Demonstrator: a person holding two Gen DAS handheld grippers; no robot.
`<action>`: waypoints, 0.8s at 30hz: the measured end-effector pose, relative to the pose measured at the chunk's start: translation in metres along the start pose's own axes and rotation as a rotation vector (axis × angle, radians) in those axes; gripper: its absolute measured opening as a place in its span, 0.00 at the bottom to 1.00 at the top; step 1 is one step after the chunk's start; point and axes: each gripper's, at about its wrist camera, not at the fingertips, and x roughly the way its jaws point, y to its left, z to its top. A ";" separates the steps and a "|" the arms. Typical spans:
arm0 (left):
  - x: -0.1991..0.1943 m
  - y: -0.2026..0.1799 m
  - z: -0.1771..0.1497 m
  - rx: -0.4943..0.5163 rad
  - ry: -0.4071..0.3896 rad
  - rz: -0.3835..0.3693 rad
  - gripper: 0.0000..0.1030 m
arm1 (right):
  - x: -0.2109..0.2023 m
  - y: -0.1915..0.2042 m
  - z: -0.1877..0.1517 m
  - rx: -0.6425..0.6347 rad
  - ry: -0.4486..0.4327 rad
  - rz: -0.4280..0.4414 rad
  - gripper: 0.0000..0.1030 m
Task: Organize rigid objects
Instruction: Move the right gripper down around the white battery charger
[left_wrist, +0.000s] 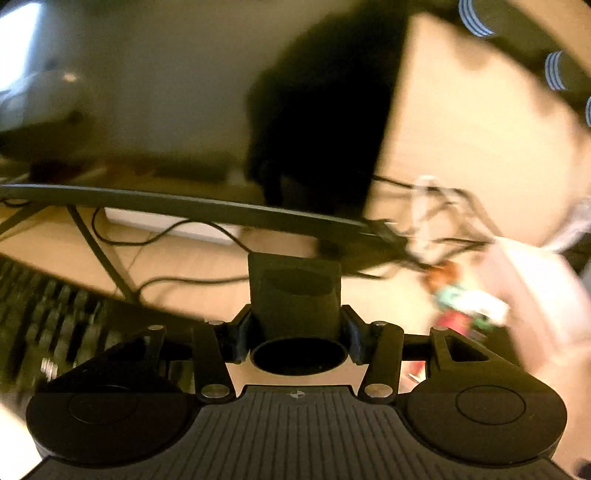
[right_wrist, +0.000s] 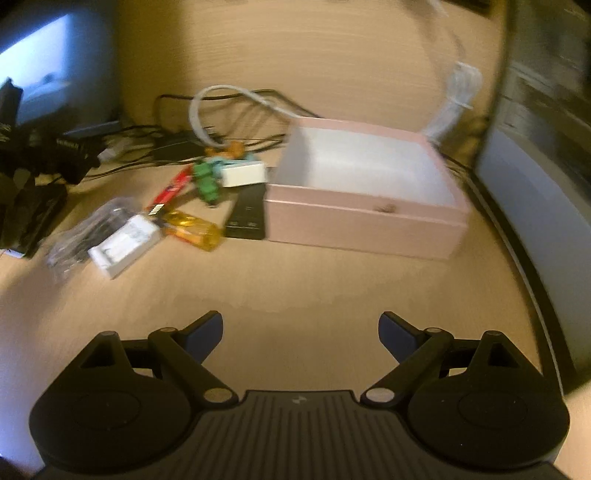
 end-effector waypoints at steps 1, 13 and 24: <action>-0.016 -0.003 -0.008 -0.004 -0.007 -0.013 0.52 | 0.003 0.003 0.003 -0.024 -0.002 0.033 0.89; -0.169 -0.005 -0.090 -0.202 0.030 0.210 0.52 | 0.071 0.100 0.042 -0.159 0.052 0.467 0.89; -0.203 0.035 -0.130 -0.294 0.031 0.166 0.52 | 0.117 0.150 0.063 -0.093 0.027 0.237 0.88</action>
